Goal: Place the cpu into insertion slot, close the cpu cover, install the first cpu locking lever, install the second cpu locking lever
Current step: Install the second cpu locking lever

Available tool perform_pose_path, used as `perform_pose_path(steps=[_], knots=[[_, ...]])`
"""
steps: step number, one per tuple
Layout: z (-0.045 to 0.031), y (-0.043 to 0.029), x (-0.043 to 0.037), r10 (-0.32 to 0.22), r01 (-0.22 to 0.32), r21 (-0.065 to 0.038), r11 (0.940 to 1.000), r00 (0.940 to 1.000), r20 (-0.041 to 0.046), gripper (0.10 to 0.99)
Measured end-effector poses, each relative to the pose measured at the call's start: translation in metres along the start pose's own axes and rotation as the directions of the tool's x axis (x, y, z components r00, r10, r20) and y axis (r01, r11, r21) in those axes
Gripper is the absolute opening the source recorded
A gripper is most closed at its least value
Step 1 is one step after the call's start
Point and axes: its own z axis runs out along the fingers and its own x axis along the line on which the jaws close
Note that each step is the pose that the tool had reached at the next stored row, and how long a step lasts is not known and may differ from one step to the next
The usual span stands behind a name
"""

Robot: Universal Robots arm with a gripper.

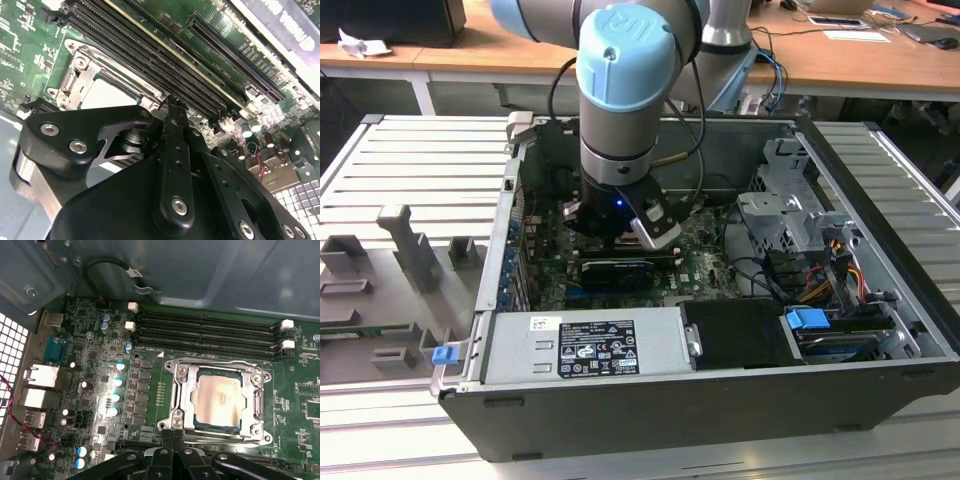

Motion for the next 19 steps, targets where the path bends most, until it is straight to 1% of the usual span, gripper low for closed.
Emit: perform_pose_path(steps=[5, 7, 8, 9, 10, 14, 15, 19], knots=[[0.0068, -0.0015, 0.0043, -0.004, 0.004, -0.014, 0.9999, 1.0, 0.0005, 0.106], [0.0093, -0.002, 0.0043, -0.008, 0.008, -0.027, 0.9996, 1.0, 0.0016, 0.106], [0.01, -0.0022, 0.0042, -0.009, 0.009, -0.031, 0.9995, 1.0, 0.0021, 0.106], [0.011, -0.0024, 0.0044, -0.011, 0.011, -0.038, 0.9992, 0.9999, 0.002, 0.106], [0.0119, -0.0026, 0.0047, -0.013, 0.013, -0.042, 0.999, 0.9999, 0.0022, 0.106], [0.0119, -0.0025, 0.0068, -0.015, 0.015, -0.047, 0.9988, 0.9999, 0.0022, 0.106], [0.0103, -0.0022, 0.0069, -0.015, 0.015, -0.047, 0.9988, 0.9999, 0.0022, 0.106], [-0.0007, 0.0007, 0.0069, -0.015, 0.015, -0.047, 0.9988, 0.9999, 0.0024, 0.106]])
